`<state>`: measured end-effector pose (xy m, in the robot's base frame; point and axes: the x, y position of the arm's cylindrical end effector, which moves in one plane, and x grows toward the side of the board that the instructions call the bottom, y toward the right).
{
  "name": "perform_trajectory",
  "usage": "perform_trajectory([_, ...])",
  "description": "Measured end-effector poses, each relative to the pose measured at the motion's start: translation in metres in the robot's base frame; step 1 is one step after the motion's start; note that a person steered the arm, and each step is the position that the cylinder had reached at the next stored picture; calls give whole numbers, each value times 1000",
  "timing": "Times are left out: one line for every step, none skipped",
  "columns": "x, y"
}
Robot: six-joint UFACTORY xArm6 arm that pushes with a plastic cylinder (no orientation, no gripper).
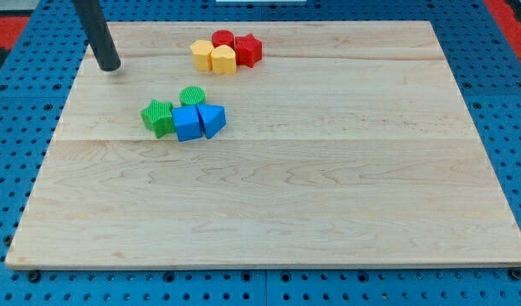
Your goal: Separate the yellow blocks from the red blocks
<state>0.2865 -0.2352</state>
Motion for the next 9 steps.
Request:
perform_trajectory([-19, 16])
perform_trajectory([-29, 54])
perform_trajectory([-32, 85])
perform_trajectory([-24, 107])
perform_trajectory([-17, 131])
perform_trajectory([-17, 164])
perform_trajectory([-15, 202])
perform_trajectory([-6, 244])
perform_trajectory([21, 270])
